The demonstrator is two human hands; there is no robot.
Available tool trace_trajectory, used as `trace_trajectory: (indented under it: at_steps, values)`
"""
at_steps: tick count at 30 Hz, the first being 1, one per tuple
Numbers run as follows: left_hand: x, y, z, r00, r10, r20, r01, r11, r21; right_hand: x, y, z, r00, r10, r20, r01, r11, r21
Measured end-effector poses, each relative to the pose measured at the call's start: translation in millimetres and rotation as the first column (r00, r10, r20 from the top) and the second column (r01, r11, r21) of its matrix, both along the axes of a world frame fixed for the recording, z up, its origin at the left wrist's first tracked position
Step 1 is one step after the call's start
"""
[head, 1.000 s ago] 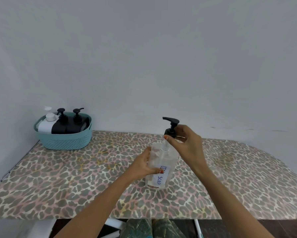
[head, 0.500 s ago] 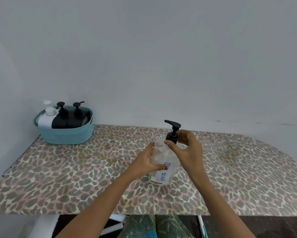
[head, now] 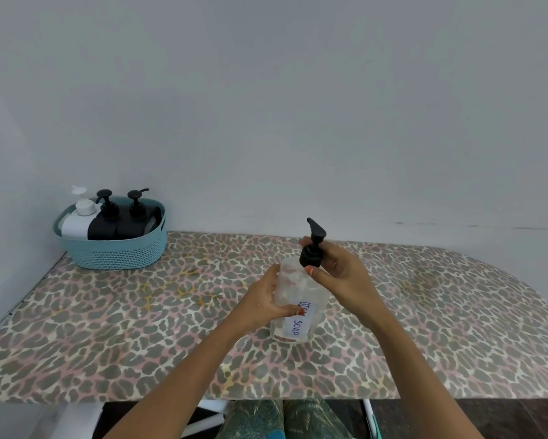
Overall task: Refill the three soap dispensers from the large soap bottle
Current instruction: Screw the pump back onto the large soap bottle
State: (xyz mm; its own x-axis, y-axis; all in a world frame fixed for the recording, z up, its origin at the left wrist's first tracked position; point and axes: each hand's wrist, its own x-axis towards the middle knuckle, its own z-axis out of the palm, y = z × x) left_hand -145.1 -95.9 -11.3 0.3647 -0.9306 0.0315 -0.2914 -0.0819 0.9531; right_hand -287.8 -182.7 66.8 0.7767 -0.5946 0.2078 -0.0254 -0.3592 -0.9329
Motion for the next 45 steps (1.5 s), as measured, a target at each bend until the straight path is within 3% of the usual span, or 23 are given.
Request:
trace_trajectory:
  at_steps: [10, 14, 16, 19, 25, 31, 34, 37, 39, 41, 45]
  values:
    - [-0.9, -0.1, 1.0, 1.0, 0.001, 0.002, -0.001, 1.0, -0.012, 24.7, 10.0, -5.1, 0.945, -0.312, 0.092, 0.324, 0.931, -0.167]
    - [-1.6, 0.7, 2.4, 1.0, 0.003, 0.003, -0.003, 1.0, -0.008, 18.8, 10.7, -5.1, 0.983, -0.182, 0.033, 0.185, 0.974, -0.128]
    - [-2.1, 1.3, 2.1, 1.0, 0.003, -0.015, -0.004, 1.0, -0.01, 8.4, 5.7, -2.2, 0.998, -0.049, -0.033, 0.047, 0.997, -0.055]
    - [-2.3, 1.7, 1.7, 1.0, 0.008, -0.023, -0.008, 1.0, -0.015, -2.2, -1.9, 3.4, 0.997, 0.079, -0.009, -0.078, 0.995, 0.056]
    - [-2.0, 1.9, 2.1, 1.0, 0.014, -0.018, -0.014, 1.0, -0.016, 8.4, -4.7, 0.7, 0.994, -0.11, -0.012, 0.11, 0.994, -0.026]
    - [-1.4, 1.9, 0.9, 1.0, 0.005, 0.003, -0.005, 1.0, -0.003, 26.2, 7.2, -6.4, 0.945, -0.327, 0.026, 0.326, 0.929, -0.177]
    - [-2.8, 2.3, 3.5, 1.0, 0.004, 0.012, -0.004, 1.0, 0.002, 22.4, 8.6, -6.0, 0.968, -0.25, 0.002, 0.248, 0.958, -0.147]
    - [-3.3, 2.3, 3.6, 1.0, 0.008, -0.003, -0.008, 1.0, -0.001, 5.1, -1.1, 1.6, 0.999, -0.011, -0.036, 0.013, 0.998, 0.063]
    - [-2.8, 1.7, 2.2, 1.0, 0.012, -0.011, -0.012, 1.0, -0.003, -4.1, -5.0, 7.9, 0.994, 0.096, -0.045, -0.091, 0.99, 0.112]
    - [-2.5, 1.5, 1.8, 1.0, 0.01, -0.008, -0.01, 1.0, -0.009, -5.6, -6.8, 10.4, 0.994, 0.103, -0.034, -0.1, 0.992, 0.079]
    - [-2.2, 2.3, 1.3, 1.0, 0.015, -0.015, -0.015, 1.0, -0.013, 4.1, -7.0, 8.9, 0.998, -0.036, -0.058, 0.035, 0.999, -0.027]
